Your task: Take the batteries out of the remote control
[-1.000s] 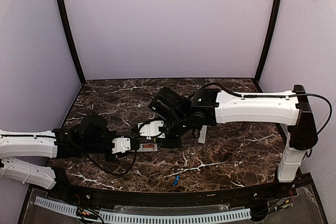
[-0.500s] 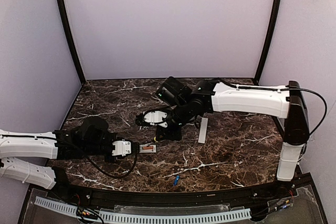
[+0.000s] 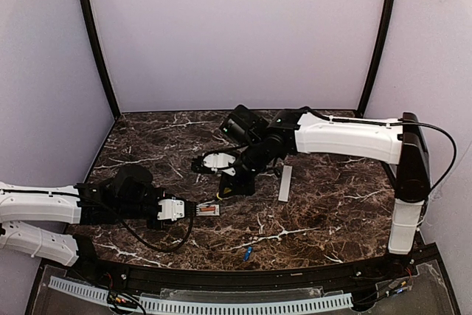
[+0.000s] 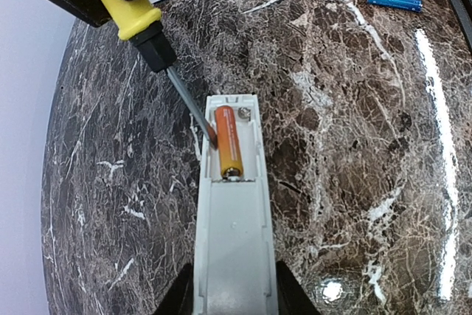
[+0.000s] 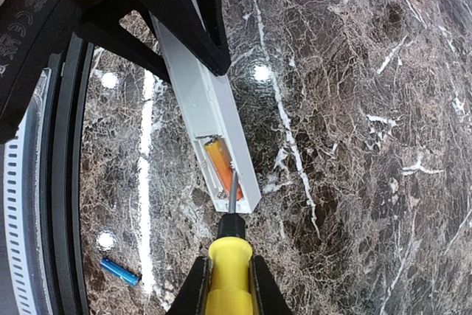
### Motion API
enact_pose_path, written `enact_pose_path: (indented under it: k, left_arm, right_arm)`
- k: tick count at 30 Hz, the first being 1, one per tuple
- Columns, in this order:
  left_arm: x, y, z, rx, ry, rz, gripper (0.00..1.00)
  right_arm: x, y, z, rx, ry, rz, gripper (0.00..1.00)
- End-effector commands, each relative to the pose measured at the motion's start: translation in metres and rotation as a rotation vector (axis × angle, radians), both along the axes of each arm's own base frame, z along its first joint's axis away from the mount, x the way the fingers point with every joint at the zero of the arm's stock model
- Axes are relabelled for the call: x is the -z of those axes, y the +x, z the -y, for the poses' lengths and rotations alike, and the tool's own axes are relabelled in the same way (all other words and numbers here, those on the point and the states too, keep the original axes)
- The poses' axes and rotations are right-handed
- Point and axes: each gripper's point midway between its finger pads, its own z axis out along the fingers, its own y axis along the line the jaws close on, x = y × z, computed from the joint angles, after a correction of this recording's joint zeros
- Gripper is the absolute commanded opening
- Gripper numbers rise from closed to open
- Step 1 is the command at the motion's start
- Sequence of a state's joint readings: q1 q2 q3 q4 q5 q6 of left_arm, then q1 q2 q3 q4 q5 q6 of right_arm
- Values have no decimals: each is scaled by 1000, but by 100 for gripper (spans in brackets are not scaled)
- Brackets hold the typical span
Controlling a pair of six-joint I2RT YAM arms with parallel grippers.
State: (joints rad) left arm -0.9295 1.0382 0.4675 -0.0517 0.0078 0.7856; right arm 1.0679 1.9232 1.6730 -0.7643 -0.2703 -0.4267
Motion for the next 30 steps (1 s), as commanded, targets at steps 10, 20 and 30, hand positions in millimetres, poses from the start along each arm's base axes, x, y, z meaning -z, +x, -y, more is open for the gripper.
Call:
enact_pose_path:
  k: [10, 20, 30]
  left_arm:
    - [-37, 20, 15, -17, -94, 142, 0]
    - [-27, 24, 11, -30, -38, 150, 0]
    - [-19, 28, 7, -39, 15, 153, 0]
  right_arm:
    - [21, 5, -21, -2, -15, -97, 0]
    - [30, 16, -27, 0, -12, -111, 0]
    - [37, 28, -34, 12, -8, -134, 0]
